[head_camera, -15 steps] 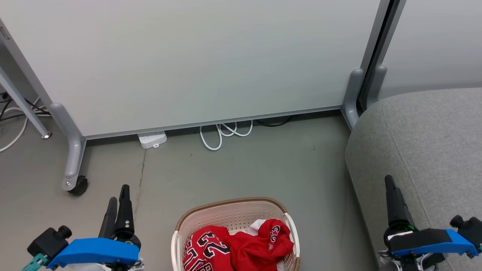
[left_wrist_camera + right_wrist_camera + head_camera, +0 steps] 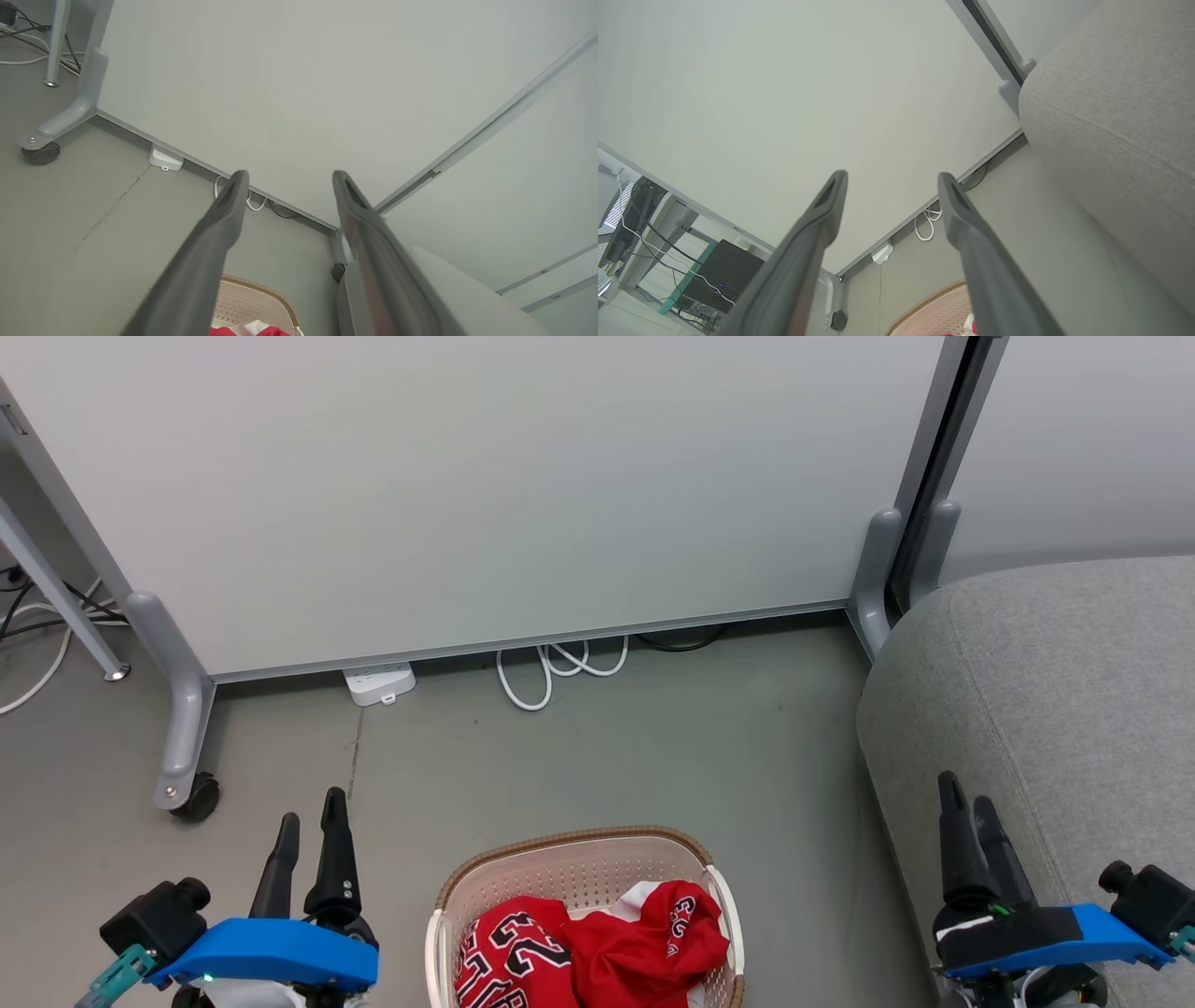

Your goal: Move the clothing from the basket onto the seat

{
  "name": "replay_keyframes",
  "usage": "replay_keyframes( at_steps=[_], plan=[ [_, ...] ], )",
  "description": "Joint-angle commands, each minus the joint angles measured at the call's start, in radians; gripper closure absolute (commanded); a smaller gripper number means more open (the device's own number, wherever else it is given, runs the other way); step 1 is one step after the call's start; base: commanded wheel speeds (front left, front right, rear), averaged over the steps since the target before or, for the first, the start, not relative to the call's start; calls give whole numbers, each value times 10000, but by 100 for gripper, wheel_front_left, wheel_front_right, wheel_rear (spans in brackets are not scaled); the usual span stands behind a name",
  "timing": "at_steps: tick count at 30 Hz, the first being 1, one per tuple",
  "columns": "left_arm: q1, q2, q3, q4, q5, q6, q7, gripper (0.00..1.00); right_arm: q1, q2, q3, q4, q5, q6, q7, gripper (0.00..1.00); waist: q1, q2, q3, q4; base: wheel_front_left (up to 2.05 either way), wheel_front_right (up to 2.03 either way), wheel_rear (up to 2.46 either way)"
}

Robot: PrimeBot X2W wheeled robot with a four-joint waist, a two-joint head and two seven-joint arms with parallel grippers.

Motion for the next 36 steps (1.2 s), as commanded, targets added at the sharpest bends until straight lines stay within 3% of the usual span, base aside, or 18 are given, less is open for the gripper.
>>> replay_keyframes(
  at_steps=[1, 36],
  plan=[
    [-245, 90, -45, -64, 311, 42, -102, 0, -175, -75, 46, -88, -320, 4, -99, 0, -1, 0, 1, 1, 0, 0, 0],
    [-407, 119, -694, 43, 4060, 297, -1017, 0, -167, -29, 257, -97, -4204, 5, -1024, 0, -1, 0, -16, 69, 0, 0, 0]
  ],
)
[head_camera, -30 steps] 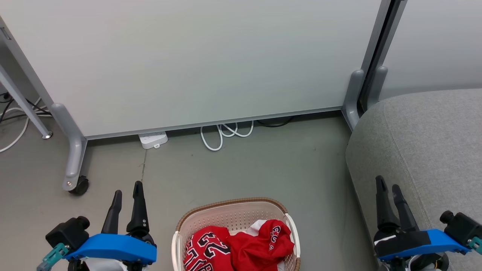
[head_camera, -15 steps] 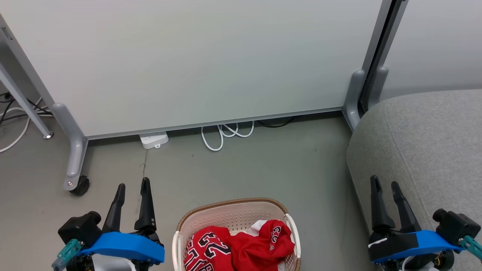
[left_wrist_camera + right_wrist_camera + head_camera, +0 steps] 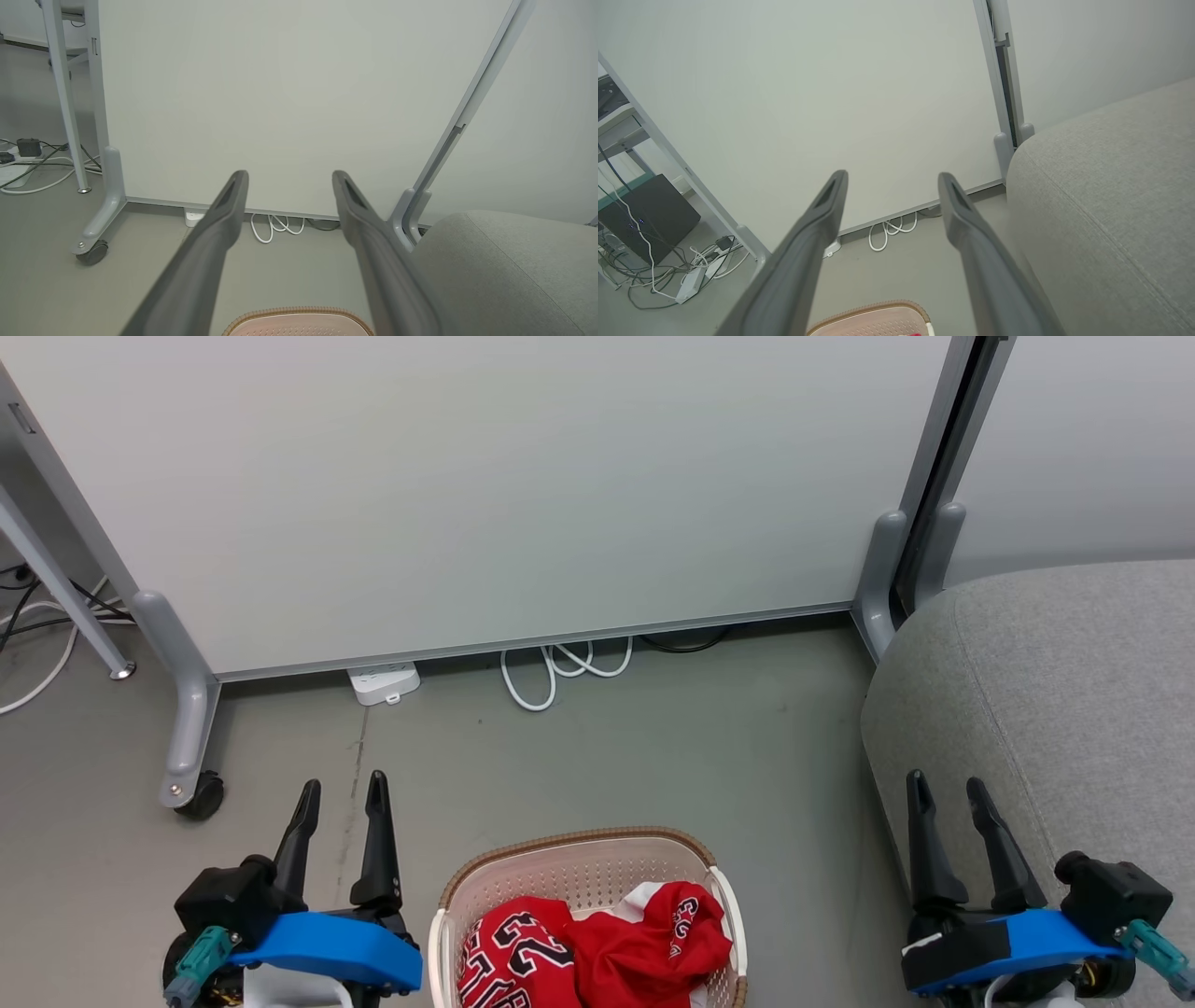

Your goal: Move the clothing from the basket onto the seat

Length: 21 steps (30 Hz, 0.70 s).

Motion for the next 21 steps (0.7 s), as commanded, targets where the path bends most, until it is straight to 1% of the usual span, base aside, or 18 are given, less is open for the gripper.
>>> replay_keyframes(
  at_steps=[1, 21],
  plan=[
    [-160, 67, -36, -35, 265, 12, -104, 0, -155, -30, 32, -104, -311, 3, -113, 0, 0, -1, -4, 3, 0, 0, 0],
    [-152, 82, -298, 167, 1588, -55, -519, 0, -98, -26, -15, -3, -2049, 2, -541, 0, 0, -1, -46, 29, 0, 0, 0]
  ],
)
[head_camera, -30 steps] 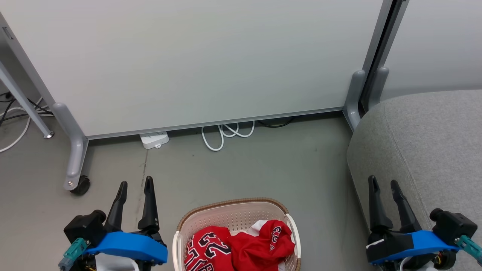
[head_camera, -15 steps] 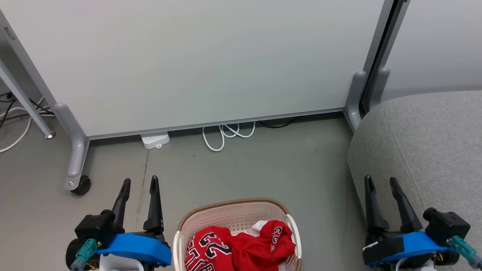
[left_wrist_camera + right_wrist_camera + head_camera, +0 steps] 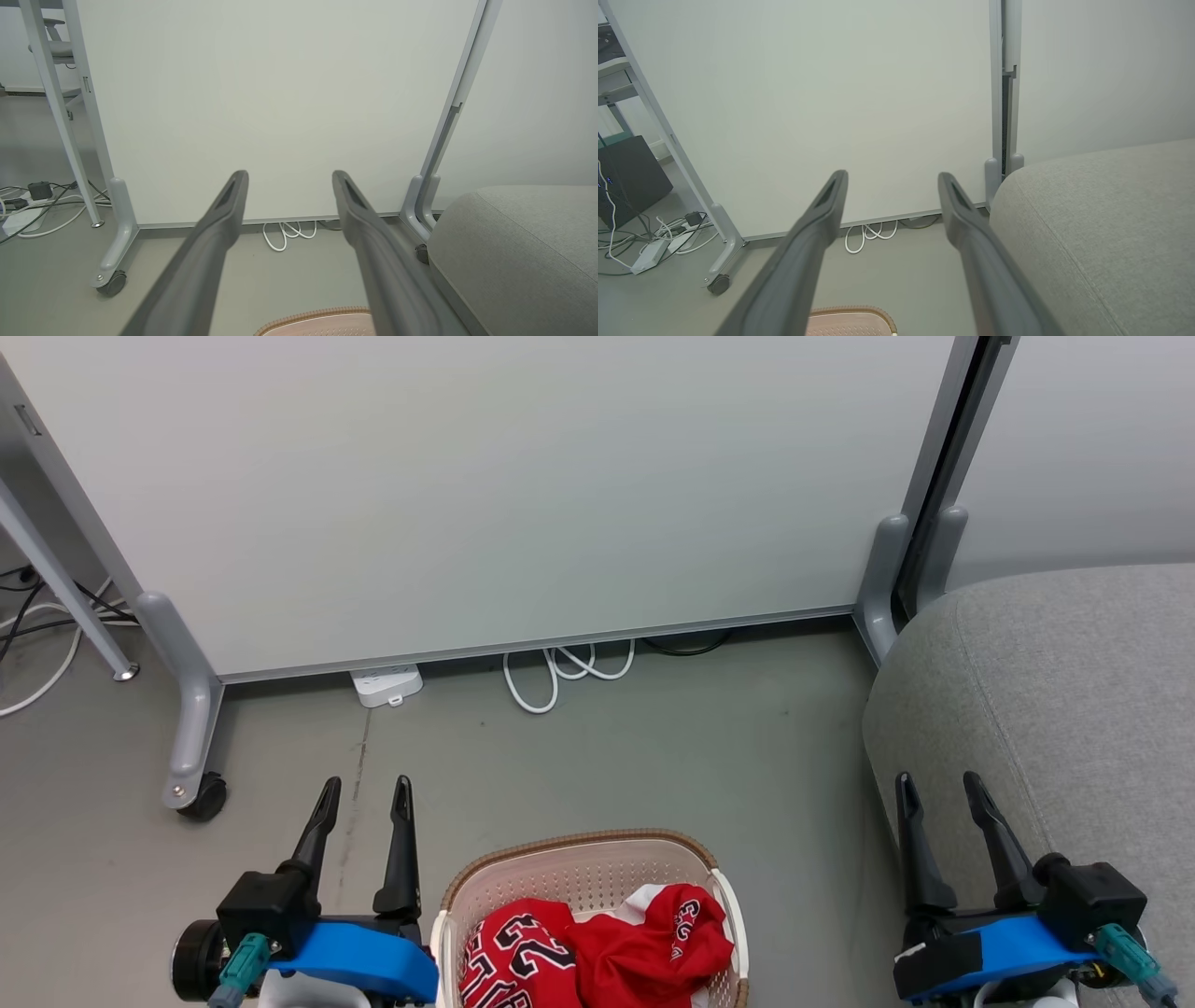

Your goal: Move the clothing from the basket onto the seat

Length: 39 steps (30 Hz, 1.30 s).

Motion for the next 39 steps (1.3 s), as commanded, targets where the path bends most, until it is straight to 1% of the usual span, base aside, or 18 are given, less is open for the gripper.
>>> replay_keyframes(
  at_steps=[1, 16, 36, 39],
  plan=[
    [-137, 66, -27, 40, 212, -34, -102, 0, -89, -28, -6, -11, -288, 0, -119, 0, 0, 0, -12, 1, 0, 0, 0],
    [-171, 70, -226, 315, 812, 21, -366, 0, 5, -31, -136, 185, -1326, 1, -383, 0, 0, 0, -59, 73, 0, 0, 0],
    [-166, 69, -229, 486, 765, -39, -347, 0, -62, -30, -191, 421, -1163, -1, -374, 0, 0, 0, -42, 81, 0, 0, 0],
    [-205, 69, -309, 568, 861, -132, -347, 0, -71, -30, -181, 425, -1158, 1, -374, 0, 0, 0, -15, 77, 0, 0, 0]
  ],
)
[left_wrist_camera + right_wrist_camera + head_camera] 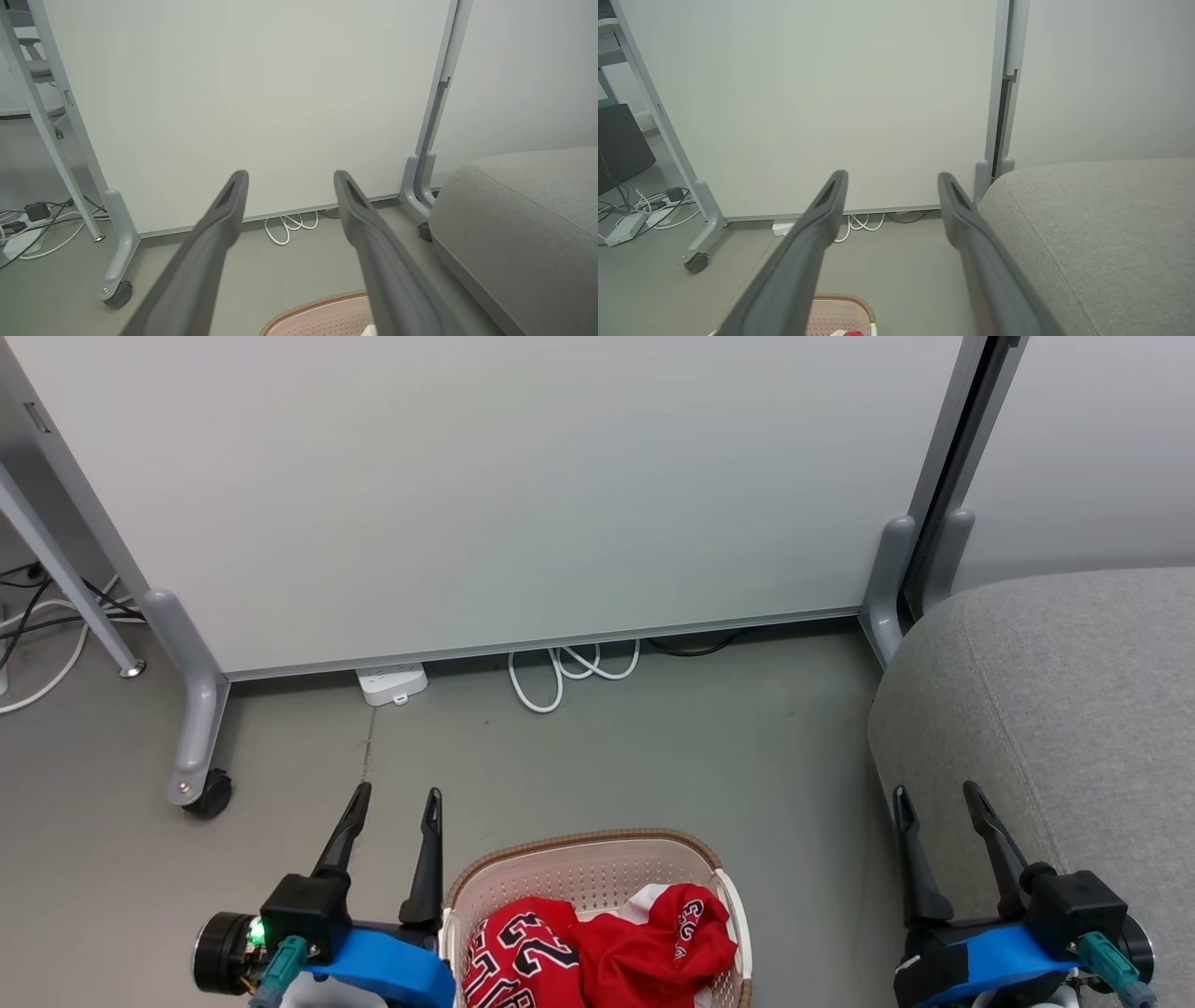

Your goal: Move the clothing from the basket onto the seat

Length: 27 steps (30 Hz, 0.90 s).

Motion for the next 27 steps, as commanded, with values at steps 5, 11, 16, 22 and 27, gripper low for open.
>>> replay_keyframes(
  at_steps=[5, 11, 16, 22, 27],
  plan=[
    [-469, 48, -243, 306, 295, -304, -35, 0, -188, -28, 11, -10, 13, -3, -56, 0, 0, -1, 166, -70, 0, 0, 0],
    [-1363, 47, -672, 980, 704, -743, -35, 0, -441, -28, -53, -140, -21, -3, -54, 0, 0, -1, 651, -348, 0, 0, 0],
    [-2334, 64, -1154, 1814, 1066, -1053, -35, 0, -898, -29, -145, -289, -158, -3, -56, 0, 0, -1, 1354, -740, 0, 0, 0],
    [-3486, 141, -1976, 3061, 1421, -1309, -33, 0, -1500, -72, -260, -481, -97, -3, -56, 0, 0, -1, 2386, -1239, 0, 0, 0],
    [-4441, 244, -2783, 4184, 1574, -1407, -33, 0, -1998, -97, -354, -635, -7, -3, -54, 0, 0, -1, 3293, -1604, 0, 0, 0]
  ],
)
